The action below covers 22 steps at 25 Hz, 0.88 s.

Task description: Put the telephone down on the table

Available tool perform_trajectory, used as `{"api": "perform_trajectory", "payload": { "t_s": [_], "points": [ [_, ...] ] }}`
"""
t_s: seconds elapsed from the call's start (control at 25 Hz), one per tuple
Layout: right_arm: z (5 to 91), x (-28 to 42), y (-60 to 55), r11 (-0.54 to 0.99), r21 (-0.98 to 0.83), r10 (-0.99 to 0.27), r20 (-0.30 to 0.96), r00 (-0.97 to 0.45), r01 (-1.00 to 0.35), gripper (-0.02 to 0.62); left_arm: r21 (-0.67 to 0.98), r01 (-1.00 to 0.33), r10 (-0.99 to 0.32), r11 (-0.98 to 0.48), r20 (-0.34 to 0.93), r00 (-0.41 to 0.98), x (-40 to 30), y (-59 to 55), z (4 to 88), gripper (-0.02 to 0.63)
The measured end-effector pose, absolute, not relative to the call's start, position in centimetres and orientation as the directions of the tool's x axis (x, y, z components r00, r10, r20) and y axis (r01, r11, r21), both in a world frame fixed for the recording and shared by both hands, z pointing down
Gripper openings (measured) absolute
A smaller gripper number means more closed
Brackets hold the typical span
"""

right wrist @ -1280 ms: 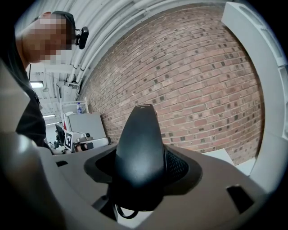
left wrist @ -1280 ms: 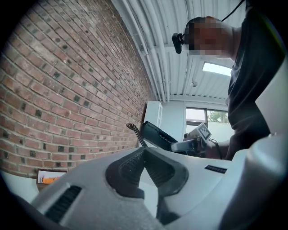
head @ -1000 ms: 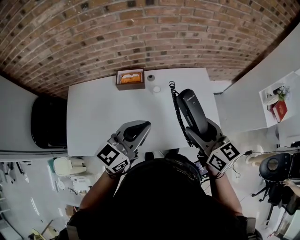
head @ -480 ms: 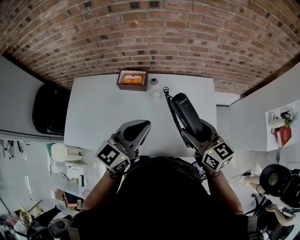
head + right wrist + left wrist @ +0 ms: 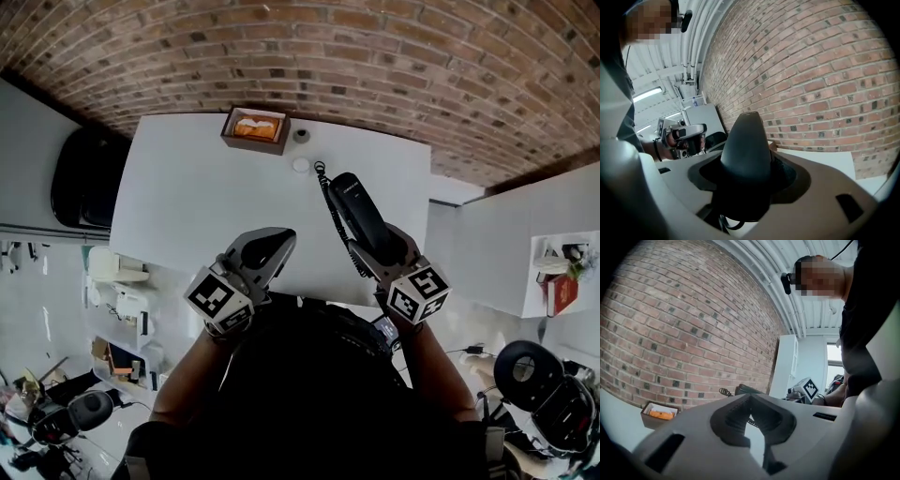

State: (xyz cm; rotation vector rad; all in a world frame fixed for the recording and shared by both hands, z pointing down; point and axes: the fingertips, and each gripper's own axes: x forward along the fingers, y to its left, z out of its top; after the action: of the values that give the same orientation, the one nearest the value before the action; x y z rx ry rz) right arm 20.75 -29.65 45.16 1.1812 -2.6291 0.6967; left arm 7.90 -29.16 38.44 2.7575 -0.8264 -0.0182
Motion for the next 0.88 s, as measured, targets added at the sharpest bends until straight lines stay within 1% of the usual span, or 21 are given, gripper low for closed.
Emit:
{"api": "perform_trajectory", "payload": {
  "t_s": [0.2,0.4,0.6,0.88],
  "points": [
    [48.4,21.2,-30.5,0.560,-0.353,-0.646,0.380,-0.662,-0.750,0.273,0.298,-0.538,-0.533,-0.788,0.107,0.840,8.4,-30.0,41.0,0.008],
    [52.6,21.8,-31.5,0.549,-0.353,-0.632,0.418,-0.653,-0.757,0.273,0.298,-0.532,-0.519,-0.793,0.127,0.845,8.9,-31.0,43.6,0.008],
    [56.7,22.6,-32.4,0.526,-0.360,-0.616,0.463,-0.637,-0.770,0.273,0.313,-0.531,-0.502,-0.787,0.174,0.847,9.3,-32.0,46.4,0.008],
    [61.3,23.2,-33.3,0.500,-0.368,-0.588,0.520,-0.620,-0.784,0.273,0.335,-0.524,-0.483,-0.783,0.204,0.852,10.2,-33.2,48.4,0.008]
  ]
}}
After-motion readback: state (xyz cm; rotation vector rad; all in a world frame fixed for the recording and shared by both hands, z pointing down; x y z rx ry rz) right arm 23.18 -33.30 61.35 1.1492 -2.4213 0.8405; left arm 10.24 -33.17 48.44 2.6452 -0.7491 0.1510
